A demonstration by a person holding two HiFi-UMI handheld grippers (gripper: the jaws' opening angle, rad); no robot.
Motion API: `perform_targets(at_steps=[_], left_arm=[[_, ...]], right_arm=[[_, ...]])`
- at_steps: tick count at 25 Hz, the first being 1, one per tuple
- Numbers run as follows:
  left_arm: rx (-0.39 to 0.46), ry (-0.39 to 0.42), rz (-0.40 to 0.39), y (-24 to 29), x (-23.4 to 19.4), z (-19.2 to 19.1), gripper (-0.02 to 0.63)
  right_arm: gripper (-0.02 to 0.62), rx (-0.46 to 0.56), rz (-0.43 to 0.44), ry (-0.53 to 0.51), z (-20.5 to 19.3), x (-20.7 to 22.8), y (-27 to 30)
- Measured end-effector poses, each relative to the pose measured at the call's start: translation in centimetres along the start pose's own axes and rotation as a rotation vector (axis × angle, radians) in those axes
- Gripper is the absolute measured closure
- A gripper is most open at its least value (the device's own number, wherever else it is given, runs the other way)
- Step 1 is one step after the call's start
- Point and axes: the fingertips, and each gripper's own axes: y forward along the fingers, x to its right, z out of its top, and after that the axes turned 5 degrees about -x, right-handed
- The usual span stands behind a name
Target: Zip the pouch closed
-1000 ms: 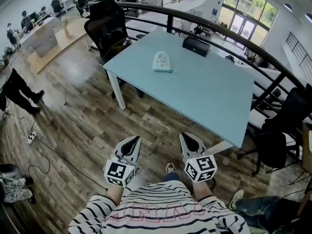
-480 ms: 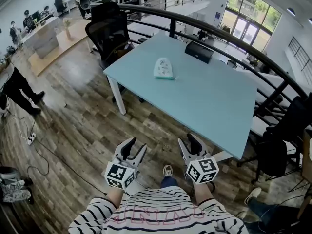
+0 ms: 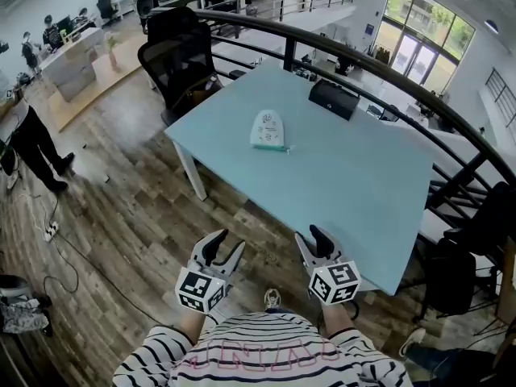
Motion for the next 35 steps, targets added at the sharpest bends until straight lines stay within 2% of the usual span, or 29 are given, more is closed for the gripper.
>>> perform_targets(at_steps=[11,20,24,35], left_arm=[[0.005,-0.071,0.109,7.3,-2.6,0.9,0.439],[-0.021,-0.100,0.130,11.2,-6.7,0.3,0.439],[-0.034,-0.101,0.100,13.1,-9.6,1.0,0.439],[-0.077,-0.010,-0.089,18.6,-17.5,3.9,0.439]], right_arm=[[0.420,-0.060,0.087,-0.050,2.4,6.8,6.7],[0.420,-0.093,0.080,-0.036,2.0,9.0,12.3],[0.420,-0.107,0.042,-0.027,2.4,9.4,14.8],[0.420,-0.084,-0.129,0.044,4.4,9.9,21.7]])
